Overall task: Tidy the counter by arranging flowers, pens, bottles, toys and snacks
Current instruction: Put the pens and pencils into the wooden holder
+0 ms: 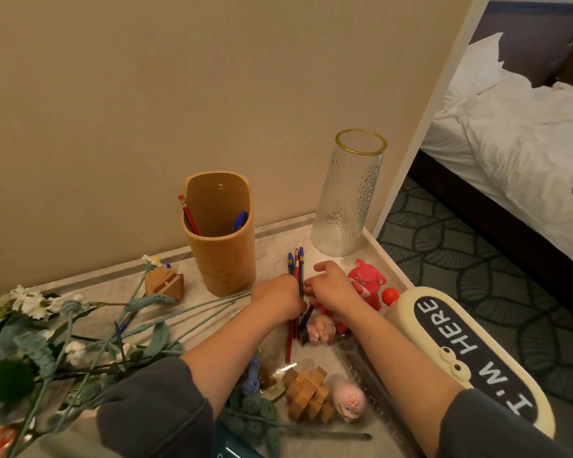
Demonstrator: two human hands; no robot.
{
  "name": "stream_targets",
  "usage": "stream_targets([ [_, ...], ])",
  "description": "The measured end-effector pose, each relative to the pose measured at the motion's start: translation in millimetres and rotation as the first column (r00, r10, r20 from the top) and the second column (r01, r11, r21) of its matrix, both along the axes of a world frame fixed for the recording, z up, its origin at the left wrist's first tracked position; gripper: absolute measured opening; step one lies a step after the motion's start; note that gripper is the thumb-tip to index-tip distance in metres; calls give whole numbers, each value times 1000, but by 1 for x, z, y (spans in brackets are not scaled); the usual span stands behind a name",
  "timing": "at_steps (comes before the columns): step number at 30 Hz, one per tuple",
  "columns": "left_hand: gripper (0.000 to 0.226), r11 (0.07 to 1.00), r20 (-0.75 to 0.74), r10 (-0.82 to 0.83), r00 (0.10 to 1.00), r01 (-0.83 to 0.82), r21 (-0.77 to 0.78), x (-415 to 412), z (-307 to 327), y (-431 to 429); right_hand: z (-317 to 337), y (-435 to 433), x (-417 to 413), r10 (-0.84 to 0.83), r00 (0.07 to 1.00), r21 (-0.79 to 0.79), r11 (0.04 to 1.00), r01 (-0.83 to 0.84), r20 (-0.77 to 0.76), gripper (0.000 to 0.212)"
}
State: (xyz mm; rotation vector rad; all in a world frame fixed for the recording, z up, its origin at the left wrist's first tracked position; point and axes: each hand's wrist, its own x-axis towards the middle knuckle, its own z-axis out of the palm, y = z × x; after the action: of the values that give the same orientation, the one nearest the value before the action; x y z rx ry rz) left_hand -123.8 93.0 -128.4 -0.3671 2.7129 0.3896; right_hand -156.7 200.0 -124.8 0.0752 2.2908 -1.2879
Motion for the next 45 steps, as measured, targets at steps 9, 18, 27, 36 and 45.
stream_targets([
  [9,30,960,3,-87,996,85,-268,1,-1,4,8,1,6,94,996,-24,995,-94,-12,59],
  [18,36,988,-146,-81,986,60,-146,11,5,-8,12,1,11,46,989,-32,998,-51,-143,43],
  [27,51,983,-441,-132,888,175,58,34,44,-10,44,-5,18,-38,981,-269,963,-14,-189,31],
  [36,23,987,-691,-89,717,156,34,62,99,-36,125,-22,29,97,927,-387,890,-243,-362,27],
  [45,20,993,-809,34,586,72,93,63,150,-90,191,-69,22,216,776,-209,889,-407,-593,26],
])
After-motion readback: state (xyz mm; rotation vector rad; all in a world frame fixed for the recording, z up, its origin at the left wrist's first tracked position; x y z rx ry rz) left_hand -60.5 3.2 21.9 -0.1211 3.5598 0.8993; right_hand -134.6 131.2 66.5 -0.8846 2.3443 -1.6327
